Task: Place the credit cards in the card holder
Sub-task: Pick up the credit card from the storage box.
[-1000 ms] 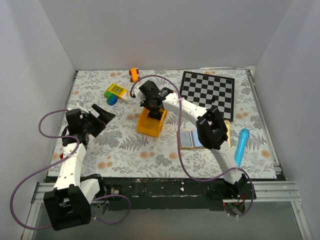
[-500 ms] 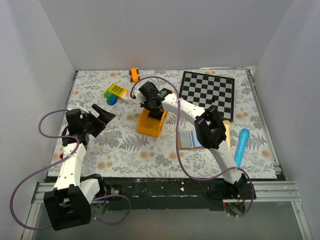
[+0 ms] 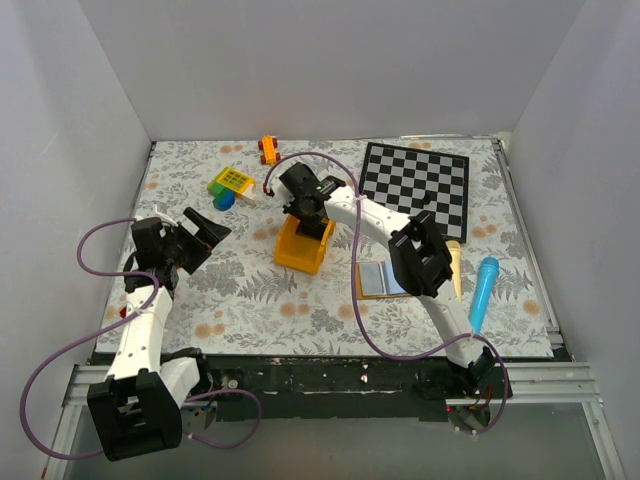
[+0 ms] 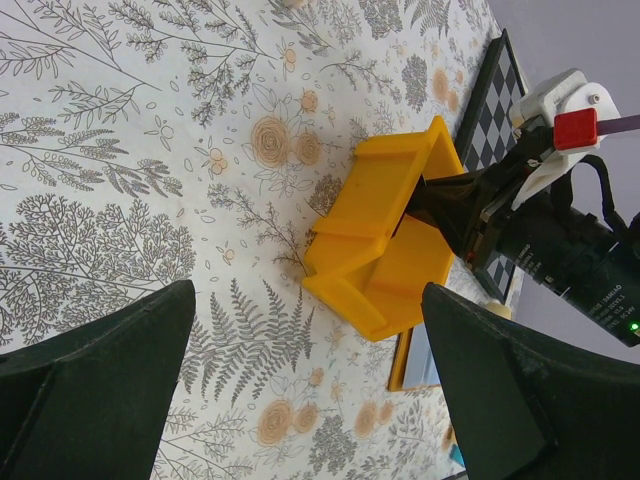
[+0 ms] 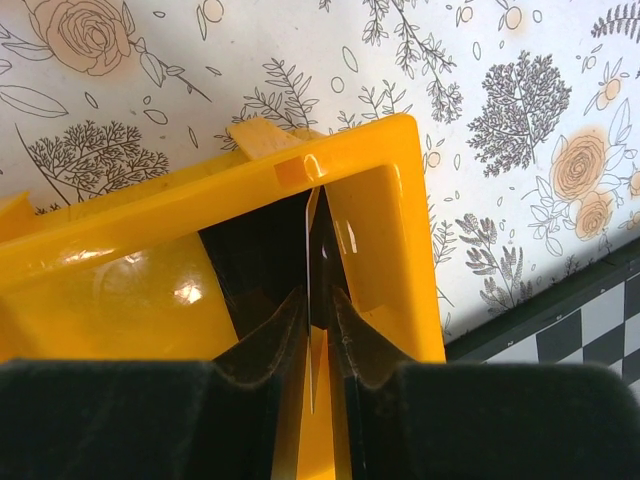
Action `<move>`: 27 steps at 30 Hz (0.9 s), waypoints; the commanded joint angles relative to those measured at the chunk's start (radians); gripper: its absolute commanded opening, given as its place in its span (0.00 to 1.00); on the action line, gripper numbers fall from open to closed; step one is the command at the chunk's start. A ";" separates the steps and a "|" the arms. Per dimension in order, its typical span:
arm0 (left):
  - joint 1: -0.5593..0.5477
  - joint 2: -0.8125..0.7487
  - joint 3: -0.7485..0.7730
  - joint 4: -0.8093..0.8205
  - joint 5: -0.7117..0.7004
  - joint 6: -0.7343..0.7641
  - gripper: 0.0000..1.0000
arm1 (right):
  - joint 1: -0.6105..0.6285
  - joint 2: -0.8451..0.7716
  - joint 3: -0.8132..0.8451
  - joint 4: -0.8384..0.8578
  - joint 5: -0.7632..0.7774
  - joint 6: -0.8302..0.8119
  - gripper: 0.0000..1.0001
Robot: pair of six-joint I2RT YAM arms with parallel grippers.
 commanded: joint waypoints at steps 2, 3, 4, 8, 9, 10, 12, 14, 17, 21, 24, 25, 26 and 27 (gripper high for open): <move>0.007 -0.012 -0.008 0.010 0.012 0.009 0.98 | -0.005 0.011 0.034 0.026 0.001 0.015 0.19; 0.007 -0.012 -0.006 0.010 0.011 0.009 0.98 | -0.005 0.007 0.029 0.031 -0.005 0.016 0.15; 0.005 -0.012 -0.006 0.010 0.011 0.010 0.98 | -0.005 -0.002 0.025 0.035 -0.012 0.018 0.12; 0.005 -0.012 -0.006 0.013 0.011 0.009 0.98 | -0.005 -0.029 0.014 0.051 -0.030 0.030 0.05; 0.007 -0.011 -0.006 0.013 0.009 0.007 0.98 | -0.005 -0.036 0.011 0.049 -0.030 0.032 0.04; 0.005 -0.012 -0.006 0.013 0.011 0.007 0.98 | -0.005 -0.042 0.014 0.049 -0.025 0.032 0.01; 0.005 -0.014 -0.008 0.014 0.012 0.009 0.98 | -0.005 -0.065 0.014 0.046 -0.022 0.030 0.01; 0.005 -0.012 -0.010 0.013 0.012 0.007 0.98 | -0.005 -0.088 0.009 0.042 -0.024 0.029 0.01; 0.005 -0.014 -0.006 0.011 0.012 0.009 0.98 | -0.005 -0.128 0.035 -0.009 -0.031 0.036 0.01; 0.007 -0.011 -0.002 0.010 0.011 0.013 0.98 | -0.005 -0.197 0.035 -0.032 -0.061 0.067 0.01; 0.007 -0.009 0.019 -0.005 0.008 0.032 0.98 | -0.008 -0.262 0.013 -0.053 -0.064 0.111 0.01; 0.007 -0.008 0.030 -0.010 0.008 0.042 0.98 | -0.015 -0.292 -0.006 -0.054 -0.083 0.140 0.01; 0.007 -0.008 0.036 -0.015 0.008 0.050 0.98 | -0.025 -0.326 -0.030 -0.050 -0.120 0.176 0.01; 0.004 -0.008 0.049 -0.021 0.006 0.056 0.98 | -0.041 -0.372 -0.061 -0.041 -0.178 0.211 0.01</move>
